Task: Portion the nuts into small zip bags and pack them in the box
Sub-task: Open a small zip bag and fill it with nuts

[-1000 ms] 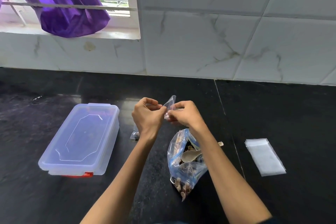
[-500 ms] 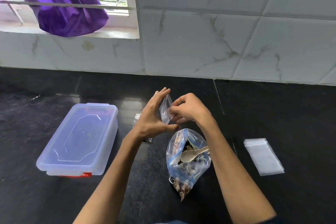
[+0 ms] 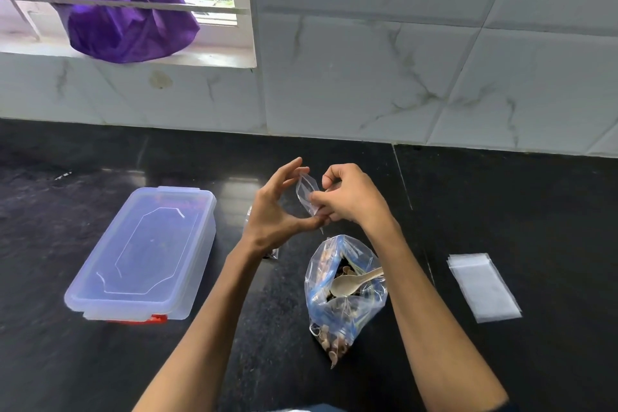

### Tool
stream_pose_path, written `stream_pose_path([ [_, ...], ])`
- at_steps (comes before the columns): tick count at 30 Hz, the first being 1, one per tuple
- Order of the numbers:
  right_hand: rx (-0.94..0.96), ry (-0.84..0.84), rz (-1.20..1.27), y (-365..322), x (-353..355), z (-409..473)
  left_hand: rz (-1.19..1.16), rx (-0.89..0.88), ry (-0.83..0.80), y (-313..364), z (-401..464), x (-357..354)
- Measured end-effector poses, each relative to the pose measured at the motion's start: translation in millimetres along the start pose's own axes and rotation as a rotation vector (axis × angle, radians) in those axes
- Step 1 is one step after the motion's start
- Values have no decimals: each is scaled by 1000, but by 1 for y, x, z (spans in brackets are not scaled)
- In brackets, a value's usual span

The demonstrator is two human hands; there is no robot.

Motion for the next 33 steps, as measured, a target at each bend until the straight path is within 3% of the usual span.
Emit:
stream_pose_path([
  [6,-39,-74,167,2,0,-1,-122,113,-32,-9,-2,-3],
  [23,55,-132,-302,-16,-9,-15,-94,-15,4,3,-4,-9],
  [33,54,-155,-184,-11,3,-20,-96,-53,47,3,-9,-4],
])
Point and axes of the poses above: each hand's wrist, its own z-axis towards the middle knuckle, its own x-axis out of the back of the hand, y = z × x, the point moved 5 cm from there along z, towards the middle knuckle, and after that the axes turned 2 degrees about y, right-handed, at the moved point
